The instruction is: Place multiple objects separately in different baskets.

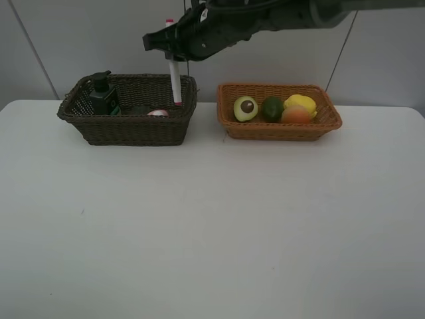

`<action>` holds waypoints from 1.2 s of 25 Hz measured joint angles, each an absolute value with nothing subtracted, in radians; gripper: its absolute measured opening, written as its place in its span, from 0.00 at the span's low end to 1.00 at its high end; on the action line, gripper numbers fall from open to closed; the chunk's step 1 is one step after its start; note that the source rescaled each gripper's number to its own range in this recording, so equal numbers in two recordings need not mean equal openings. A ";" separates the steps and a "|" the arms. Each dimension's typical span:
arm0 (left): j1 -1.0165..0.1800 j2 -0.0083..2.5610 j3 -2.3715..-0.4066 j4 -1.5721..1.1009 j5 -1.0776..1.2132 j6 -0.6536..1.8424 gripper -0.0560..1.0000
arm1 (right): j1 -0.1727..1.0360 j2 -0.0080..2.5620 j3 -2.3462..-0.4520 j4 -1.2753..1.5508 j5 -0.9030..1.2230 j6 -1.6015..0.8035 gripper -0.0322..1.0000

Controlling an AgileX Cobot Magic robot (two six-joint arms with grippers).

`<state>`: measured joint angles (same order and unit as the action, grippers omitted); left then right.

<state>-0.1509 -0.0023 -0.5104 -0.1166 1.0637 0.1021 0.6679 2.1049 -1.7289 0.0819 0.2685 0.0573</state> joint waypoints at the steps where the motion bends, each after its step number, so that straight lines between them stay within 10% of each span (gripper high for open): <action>1: -0.151 -0.002 -0.510 -0.117 1.064 0.102 1.00 | 0.662 2.146 -1.768 0.082 0.250 0.044 0.03; 7: -0.151 -0.002 -0.510 -0.117 1.064 0.102 1.00 | 0.657 2.363 -2.004 0.039 0.191 0.012 0.09; 12: -0.151 -0.002 -0.510 -0.117 1.064 0.102 1.00 | 0.657 2.397 -2.037 0.014 0.195 0.010 0.78; 15: -0.151 -0.002 -0.510 -0.117 1.064 0.102 1.00 | 0.657 2.392 -2.047 0.014 0.243 0.013 0.94; 30: -0.151 -0.002 -0.510 -0.117 1.064 0.102 1.00 | 0.315 2.120 -2.000 -0.244 0.832 0.232 0.99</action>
<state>-0.1509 -0.0023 -0.5104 -0.1166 1.0637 0.1021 0.3147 2.1202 -2.0002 -0.2435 0.8316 0.2315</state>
